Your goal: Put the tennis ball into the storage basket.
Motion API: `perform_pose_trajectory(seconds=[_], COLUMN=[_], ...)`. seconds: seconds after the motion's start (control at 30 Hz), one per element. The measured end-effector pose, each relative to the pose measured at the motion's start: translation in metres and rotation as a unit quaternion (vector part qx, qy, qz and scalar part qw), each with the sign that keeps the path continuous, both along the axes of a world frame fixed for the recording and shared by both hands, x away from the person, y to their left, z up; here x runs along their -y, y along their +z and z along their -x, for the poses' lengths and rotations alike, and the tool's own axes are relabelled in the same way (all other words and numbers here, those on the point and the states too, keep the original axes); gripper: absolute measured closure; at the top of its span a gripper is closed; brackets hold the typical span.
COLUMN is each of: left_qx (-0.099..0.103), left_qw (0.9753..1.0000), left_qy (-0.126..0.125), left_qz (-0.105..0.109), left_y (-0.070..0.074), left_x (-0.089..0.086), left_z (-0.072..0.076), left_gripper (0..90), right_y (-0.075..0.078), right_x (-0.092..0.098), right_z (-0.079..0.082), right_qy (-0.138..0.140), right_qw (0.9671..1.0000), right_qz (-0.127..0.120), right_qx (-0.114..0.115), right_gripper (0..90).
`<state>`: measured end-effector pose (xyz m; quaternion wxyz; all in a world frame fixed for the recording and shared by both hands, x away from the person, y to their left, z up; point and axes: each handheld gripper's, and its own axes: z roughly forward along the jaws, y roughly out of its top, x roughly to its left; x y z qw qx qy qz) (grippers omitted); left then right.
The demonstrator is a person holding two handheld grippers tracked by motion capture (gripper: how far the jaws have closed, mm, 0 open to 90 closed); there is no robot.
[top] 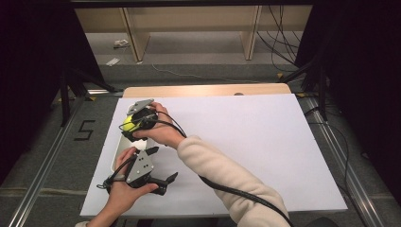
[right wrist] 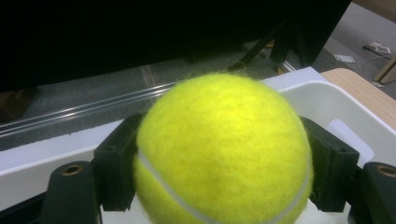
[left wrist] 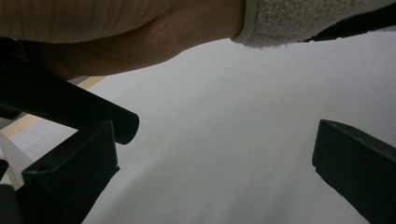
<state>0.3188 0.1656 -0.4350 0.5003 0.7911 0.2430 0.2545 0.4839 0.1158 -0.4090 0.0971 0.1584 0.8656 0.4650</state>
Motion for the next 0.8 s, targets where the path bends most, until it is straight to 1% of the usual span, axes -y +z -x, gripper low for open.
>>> perform_pose_trajectory(seconds=[0.37,0.5,0.8], left_qx=[-0.003,-0.004,-0.005], left_qw=[1.0,1.0,1.0], left_qy=[0.0,0.0,0.0], left_qz=[0.001,0.002,0.002], left_y=[-0.001,-0.001,-0.001], left_x=[0.0,0.0,0.0], left_z=[0.0,0.0,0.0], left_gripper=[0.0,0.0,0.0], right_y=[-0.005,-0.007,-0.012], right_x=[-0.002,-0.001,-0.004], right_z=[-0.001,-0.001,-0.001], right_qy=[-0.002,-0.001,0.001], right_qw=[1.0,0.9999,0.9998], right_qz=[0.003,0.009,0.014], right_qx=[-0.008,-0.013,-0.016], right_gripper=[26.3,26.3,26.2])
